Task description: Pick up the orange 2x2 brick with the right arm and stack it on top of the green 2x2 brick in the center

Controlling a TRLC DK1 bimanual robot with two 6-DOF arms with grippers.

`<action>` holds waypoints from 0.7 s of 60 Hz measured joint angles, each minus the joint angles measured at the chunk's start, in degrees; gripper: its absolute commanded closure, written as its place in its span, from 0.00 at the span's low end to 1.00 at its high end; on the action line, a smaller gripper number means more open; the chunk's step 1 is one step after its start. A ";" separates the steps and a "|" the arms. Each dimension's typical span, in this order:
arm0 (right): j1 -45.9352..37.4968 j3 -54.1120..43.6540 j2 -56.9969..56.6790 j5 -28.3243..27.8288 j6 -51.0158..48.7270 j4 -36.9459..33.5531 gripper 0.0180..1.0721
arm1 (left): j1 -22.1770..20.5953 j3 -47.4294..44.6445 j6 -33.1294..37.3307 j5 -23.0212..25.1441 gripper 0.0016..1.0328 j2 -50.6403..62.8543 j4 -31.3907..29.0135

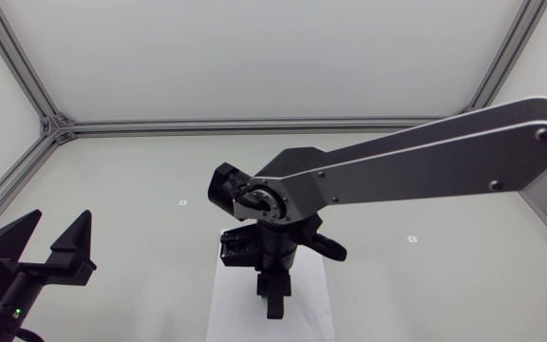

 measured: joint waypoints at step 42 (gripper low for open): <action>-0.11 -0.17 -0.11 0.13 -1.36 0.24 0.94 | -0.02 0.00 0.00 -0.02 0.04 0.00 0.02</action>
